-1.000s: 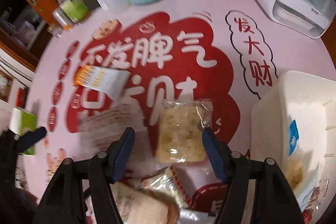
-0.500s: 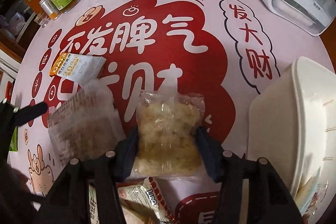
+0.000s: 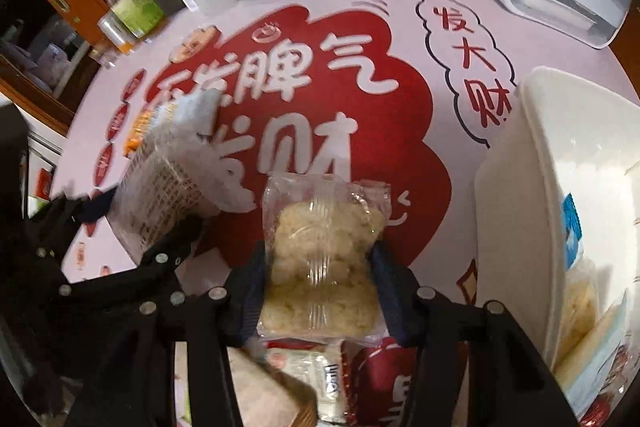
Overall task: Organize snacks
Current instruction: 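Carry both packs into the white box and open both tools, then withdraw both tools from the box back over the snack pile, then grasp the white printed bag with right tool while left tool grasps brown cracker bag, then carry both bags into the white box and open both tools, then withdraw both tools from the box over the remaining snacks, then grasp the LIPO biscuit pack with right tool while left tool grasps green wrapped snack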
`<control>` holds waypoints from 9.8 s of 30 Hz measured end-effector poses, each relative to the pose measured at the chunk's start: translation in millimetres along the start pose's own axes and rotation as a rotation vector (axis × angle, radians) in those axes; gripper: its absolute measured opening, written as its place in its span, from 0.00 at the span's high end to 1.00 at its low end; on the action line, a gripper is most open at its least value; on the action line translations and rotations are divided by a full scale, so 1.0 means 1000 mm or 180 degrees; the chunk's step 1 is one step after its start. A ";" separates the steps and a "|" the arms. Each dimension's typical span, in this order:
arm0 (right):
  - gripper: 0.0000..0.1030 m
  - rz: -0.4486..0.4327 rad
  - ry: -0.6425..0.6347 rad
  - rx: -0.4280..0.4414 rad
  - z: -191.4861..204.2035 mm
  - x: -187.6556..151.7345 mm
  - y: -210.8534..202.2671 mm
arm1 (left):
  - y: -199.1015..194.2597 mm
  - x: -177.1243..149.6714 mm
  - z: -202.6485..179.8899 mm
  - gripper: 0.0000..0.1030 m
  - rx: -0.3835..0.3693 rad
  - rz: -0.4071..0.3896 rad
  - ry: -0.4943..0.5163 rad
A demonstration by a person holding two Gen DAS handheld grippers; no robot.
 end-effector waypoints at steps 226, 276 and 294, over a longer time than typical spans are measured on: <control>0.46 -0.1367 0.0616 -0.1283 -0.163 -0.183 -0.235 | -0.207 -0.039 -0.236 0.05 -0.0698 -0.0470 0.0165; 0.42 -0.0927 -0.0529 -0.0388 0.033 -0.099 -0.181 | -0.170 -0.111 0.012 0.01 -0.0524 -0.0386 -0.0091; 0.42 -0.0003 -0.0328 -0.0228 0.037 -0.092 -0.032 | -0.071 -0.166 0.012 0.01 -0.0393 0.0126 -0.0007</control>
Point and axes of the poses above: each gripper's, at about its wrist camera, not at the fingertips, and y roughly the way its jaws point, z to its left, x to its top, the point moved 3 cm from there along y, roughly the way its jaws point, and after that the axes turned 13 degrees about -y, right-handed, at the moved point
